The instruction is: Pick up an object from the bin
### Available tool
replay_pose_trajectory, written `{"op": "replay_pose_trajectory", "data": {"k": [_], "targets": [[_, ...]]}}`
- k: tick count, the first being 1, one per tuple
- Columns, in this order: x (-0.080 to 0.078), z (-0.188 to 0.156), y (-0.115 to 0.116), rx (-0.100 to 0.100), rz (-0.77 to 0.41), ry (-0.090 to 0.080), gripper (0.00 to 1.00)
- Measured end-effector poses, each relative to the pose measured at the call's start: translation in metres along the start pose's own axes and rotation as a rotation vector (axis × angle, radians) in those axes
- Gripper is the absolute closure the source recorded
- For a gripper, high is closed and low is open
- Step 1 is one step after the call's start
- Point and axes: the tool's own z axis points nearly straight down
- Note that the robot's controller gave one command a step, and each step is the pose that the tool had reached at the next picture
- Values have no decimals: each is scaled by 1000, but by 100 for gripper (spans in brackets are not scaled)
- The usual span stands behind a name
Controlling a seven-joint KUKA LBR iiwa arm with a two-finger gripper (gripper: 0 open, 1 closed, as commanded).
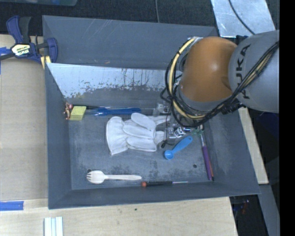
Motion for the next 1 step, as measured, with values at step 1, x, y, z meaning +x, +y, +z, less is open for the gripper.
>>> {"op": "replay_pose_trajectory", "data": {"k": [1], "targets": [[-2,-5,0,0,1,-8,0]]}}
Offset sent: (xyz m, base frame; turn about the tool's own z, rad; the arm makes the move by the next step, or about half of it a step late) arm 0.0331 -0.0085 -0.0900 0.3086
